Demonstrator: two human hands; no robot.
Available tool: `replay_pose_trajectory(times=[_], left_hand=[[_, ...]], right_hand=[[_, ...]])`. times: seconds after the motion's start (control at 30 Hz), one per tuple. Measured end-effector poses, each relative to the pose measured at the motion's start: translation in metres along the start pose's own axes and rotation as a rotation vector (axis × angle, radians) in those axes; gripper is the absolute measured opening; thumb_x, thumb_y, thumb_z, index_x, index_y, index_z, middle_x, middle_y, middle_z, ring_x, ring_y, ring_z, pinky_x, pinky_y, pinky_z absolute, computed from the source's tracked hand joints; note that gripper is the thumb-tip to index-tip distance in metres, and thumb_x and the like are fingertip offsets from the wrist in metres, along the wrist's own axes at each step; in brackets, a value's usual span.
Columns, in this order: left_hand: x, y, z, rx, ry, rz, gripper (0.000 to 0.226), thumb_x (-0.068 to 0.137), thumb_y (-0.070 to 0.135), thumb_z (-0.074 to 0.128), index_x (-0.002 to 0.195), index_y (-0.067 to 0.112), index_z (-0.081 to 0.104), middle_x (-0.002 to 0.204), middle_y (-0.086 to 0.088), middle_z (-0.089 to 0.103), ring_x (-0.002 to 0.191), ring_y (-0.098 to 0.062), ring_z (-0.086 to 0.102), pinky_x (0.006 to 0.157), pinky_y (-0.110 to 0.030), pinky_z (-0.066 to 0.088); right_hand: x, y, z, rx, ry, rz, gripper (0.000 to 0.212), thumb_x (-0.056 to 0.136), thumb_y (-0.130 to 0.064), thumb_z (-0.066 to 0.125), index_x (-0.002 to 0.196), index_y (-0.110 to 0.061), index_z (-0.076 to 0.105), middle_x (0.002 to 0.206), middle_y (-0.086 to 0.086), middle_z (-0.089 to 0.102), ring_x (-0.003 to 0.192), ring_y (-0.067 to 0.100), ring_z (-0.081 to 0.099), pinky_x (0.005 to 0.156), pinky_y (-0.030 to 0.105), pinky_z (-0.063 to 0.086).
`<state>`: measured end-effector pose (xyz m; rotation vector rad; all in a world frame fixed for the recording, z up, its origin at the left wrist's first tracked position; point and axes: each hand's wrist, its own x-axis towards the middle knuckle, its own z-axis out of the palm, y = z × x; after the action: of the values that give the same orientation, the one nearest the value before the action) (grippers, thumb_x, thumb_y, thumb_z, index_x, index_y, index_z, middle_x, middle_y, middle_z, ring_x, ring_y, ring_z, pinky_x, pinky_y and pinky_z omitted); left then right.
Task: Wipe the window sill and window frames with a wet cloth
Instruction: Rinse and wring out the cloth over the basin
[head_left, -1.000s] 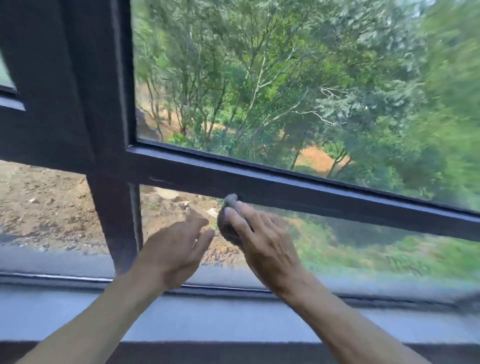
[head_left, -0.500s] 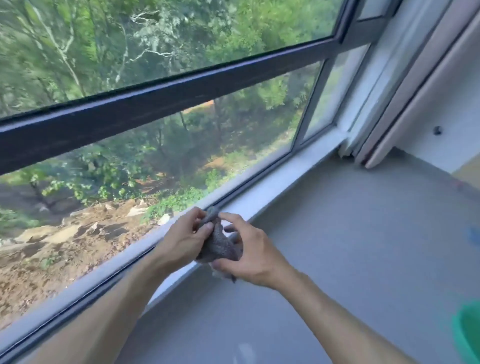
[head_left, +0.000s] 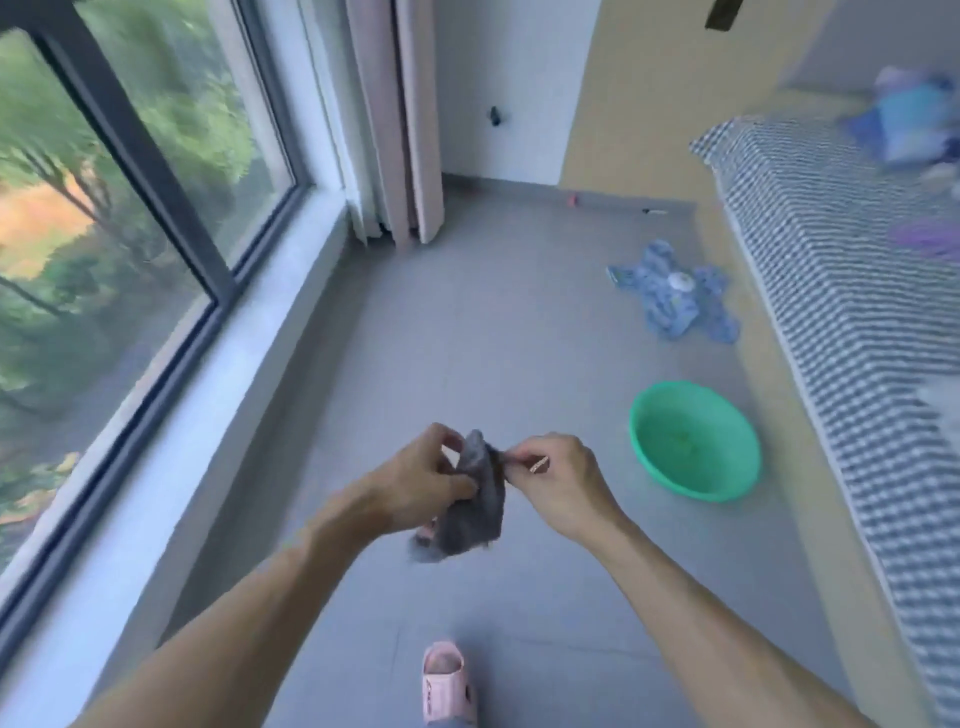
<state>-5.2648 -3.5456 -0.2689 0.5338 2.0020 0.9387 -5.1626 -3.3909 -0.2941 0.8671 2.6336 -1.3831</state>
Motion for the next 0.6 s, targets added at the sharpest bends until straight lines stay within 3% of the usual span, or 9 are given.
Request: replay_pose_trajectory(times=[0.1,0.17,0.23,0.3,0.37,0.47,0.53,0.6], left_hand=[[0.113,0.037,0.050,0.042,-0.214,-0.003,0.008,0.087,0.007,0.053,0.092,0.009,0.059,0.075,-0.004,0.060,0.066,-0.018,0.059,0.056,-0.037,0.053],[0.172,0.051,0.082,0.095,-0.225,-0.017,0.019,0.083,0.019,0.058,0.088,0.002,0.064,0.074,-0.003,0.061,0.069,-0.020,0.060,0.066,-0.040,0.055],[0.226,0.063,0.123,0.154,-0.250,-0.012,0.027,0.082,0.028,0.063,0.085,0.002,0.064,0.071,-0.001,0.057,0.066,-0.018,0.054,0.062,-0.031,0.046],[0.273,0.078,0.161,0.241,-0.286,0.000,0.032,0.087,0.033,0.064,0.070,0.008,0.054,0.065,0.002,0.046,0.059,-0.015,0.042,0.054,-0.026,0.034],[0.320,0.094,0.197,0.318,-0.297,0.026,0.040,0.090,0.041,0.062,0.067,0.011,0.051,0.071,0.000,0.044,0.059,-0.015,0.040,0.053,-0.026,0.032],[0.403,0.106,0.266,0.270,-0.364,0.072,0.049,0.096,0.055,0.045,0.073,0.012,0.055,0.084,-0.004,0.050,0.073,-0.020,0.050,0.072,-0.033,0.045],[0.446,0.105,0.302,0.303,-0.369,0.078,0.037,0.100,0.044,0.042,0.076,0.017,0.051,0.084,-0.003,0.052,0.081,-0.023,0.050,0.080,-0.039,0.044],[0.495,0.102,0.343,0.414,-0.353,0.101,0.026,0.100,0.033,0.043,0.080,0.017,0.049,0.084,-0.001,0.053,0.086,-0.023,0.049,0.073,-0.036,0.038]], right_hand=[[0.064,0.074,-0.063,0.100,0.163,0.159,0.009,0.085,-0.018,0.067,0.077,-0.019,0.071,0.082,-0.009,0.064,0.065,0.004,0.058,0.063,0.020,0.043],[0.096,0.118,-0.094,0.214,0.179,0.282,0.011,0.085,-0.014,0.061,0.075,-0.018,0.065,0.071,-0.010,0.062,0.056,0.010,0.063,0.052,0.022,0.045],[0.118,0.162,-0.120,0.262,0.210,0.413,0.010,0.085,-0.012,0.055,0.079,-0.013,0.063,0.063,-0.006,0.062,0.051,0.016,0.066,0.045,0.022,0.046],[0.136,0.205,-0.143,0.272,0.272,0.482,0.009,0.086,-0.013,0.053,0.084,-0.011,0.062,0.061,-0.001,0.064,0.052,0.019,0.069,0.048,0.028,0.054],[0.156,0.249,-0.164,0.243,0.331,0.530,0.008,0.088,-0.014,0.053,0.085,-0.014,0.061,0.067,0.003,0.068,0.052,0.018,0.070,0.057,0.033,0.058],[0.197,0.345,-0.199,0.145,0.367,0.551,0.008,0.088,-0.019,0.056,0.086,-0.016,0.063,0.073,0.002,0.071,0.061,0.019,0.071,0.062,0.028,0.054],[0.220,0.400,-0.212,0.103,0.381,0.577,0.007,0.086,-0.025,0.059,0.084,-0.020,0.063,0.075,-0.002,0.070,0.074,0.024,0.070,0.067,0.030,0.052],[0.241,0.458,-0.223,0.070,0.374,0.598,0.006,0.086,-0.029,0.061,0.085,-0.023,0.063,0.079,-0.003,0.070,0.083,0.025,0.066,0.069,0.029,0.048]])
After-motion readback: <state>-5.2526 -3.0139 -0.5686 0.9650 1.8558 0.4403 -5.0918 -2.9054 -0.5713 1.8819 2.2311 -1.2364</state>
